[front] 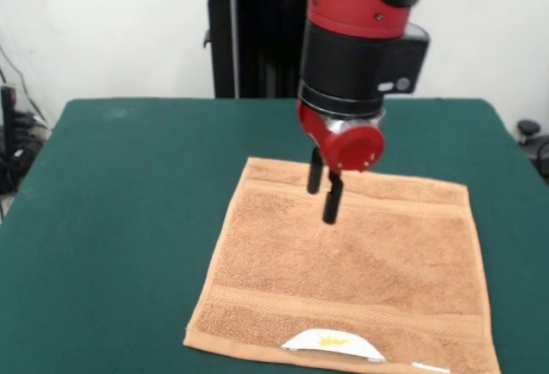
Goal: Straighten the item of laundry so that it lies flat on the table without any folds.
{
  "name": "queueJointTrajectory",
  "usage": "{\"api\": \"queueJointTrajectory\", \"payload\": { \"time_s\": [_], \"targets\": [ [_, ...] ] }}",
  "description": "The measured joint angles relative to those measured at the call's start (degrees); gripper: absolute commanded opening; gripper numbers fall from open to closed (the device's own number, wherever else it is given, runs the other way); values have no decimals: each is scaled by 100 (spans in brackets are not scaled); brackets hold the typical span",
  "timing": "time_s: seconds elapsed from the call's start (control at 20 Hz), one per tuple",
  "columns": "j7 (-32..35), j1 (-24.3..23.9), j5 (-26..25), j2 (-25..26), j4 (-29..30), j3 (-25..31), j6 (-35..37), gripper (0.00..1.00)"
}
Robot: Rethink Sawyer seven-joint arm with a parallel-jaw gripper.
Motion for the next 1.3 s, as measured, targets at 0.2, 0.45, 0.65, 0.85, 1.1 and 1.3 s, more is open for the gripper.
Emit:
{"api": "queueJointTrajectory", "payload": {
  "time_s": [0.2, 0.45, 0.65, 0.85, 1.1, 1.3],
  "targets": [
    [0, 0, -179, -54, 0, -56, 1, 100],
    [0, 6, -560, -111, 2, -124, 2, 100],
    [0, -121, -1021, -306, 2, -153, 3, 100],
    [0, -307, -1288, -464, 1, -153, 2, 100],
    [0, -676, -1583, -636, 2, -154, 2, 100],
    [0, -934, -1773, -721, 3, -154, 2, 100]
  ]
}}
